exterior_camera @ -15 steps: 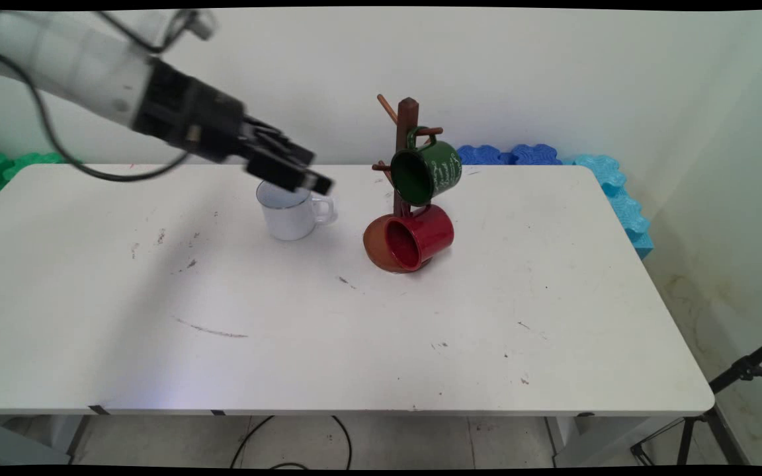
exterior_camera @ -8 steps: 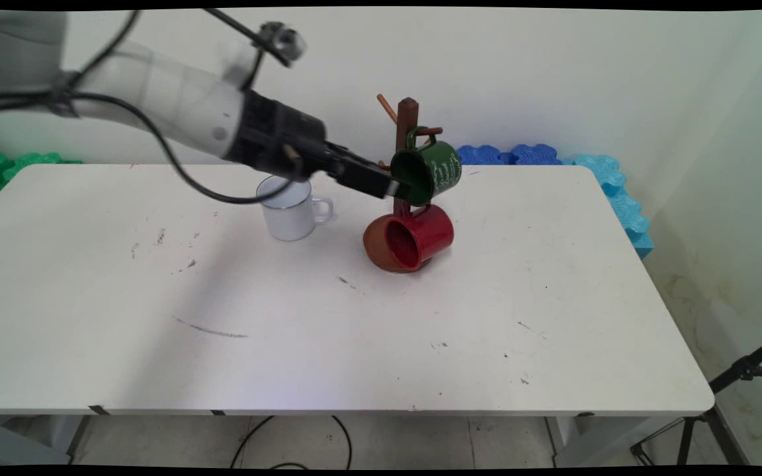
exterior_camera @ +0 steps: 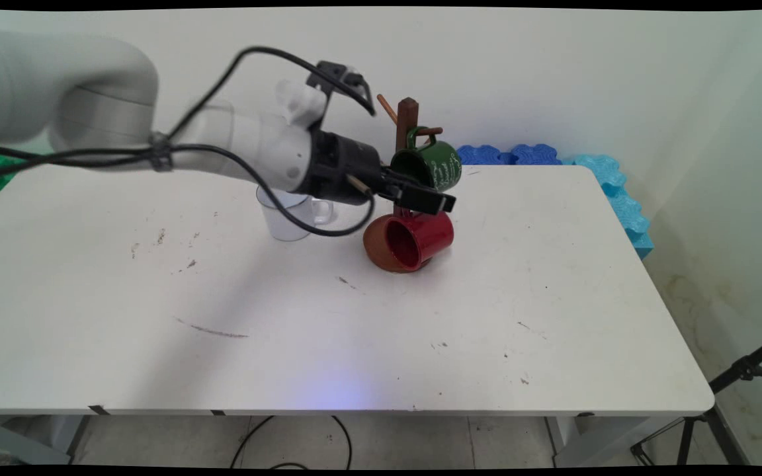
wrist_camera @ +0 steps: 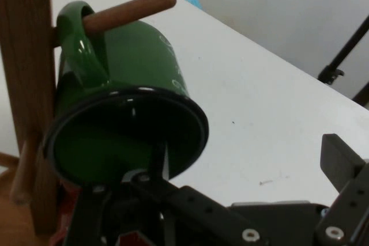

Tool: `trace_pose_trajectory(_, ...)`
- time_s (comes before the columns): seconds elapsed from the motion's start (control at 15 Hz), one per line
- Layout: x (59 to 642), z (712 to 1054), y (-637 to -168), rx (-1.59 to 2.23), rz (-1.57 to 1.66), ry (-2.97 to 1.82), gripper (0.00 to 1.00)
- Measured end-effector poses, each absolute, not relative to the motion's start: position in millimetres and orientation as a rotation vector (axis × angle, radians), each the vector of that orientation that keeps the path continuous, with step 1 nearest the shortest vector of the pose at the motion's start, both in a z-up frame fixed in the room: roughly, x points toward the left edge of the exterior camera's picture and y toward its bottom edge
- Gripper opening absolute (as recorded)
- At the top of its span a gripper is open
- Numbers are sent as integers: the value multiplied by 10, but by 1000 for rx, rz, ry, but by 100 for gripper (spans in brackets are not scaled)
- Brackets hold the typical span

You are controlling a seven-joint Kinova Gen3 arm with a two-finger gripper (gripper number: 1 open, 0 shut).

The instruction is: Pick up the green mug from the rack

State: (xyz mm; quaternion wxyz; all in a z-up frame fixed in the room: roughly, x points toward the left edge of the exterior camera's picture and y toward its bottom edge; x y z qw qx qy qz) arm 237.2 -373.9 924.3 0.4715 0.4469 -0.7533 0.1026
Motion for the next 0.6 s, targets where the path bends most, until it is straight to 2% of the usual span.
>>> trace_pose_trajectory(0.6, 2114, 8949, -3884, 1064, 340, -1823, 100)
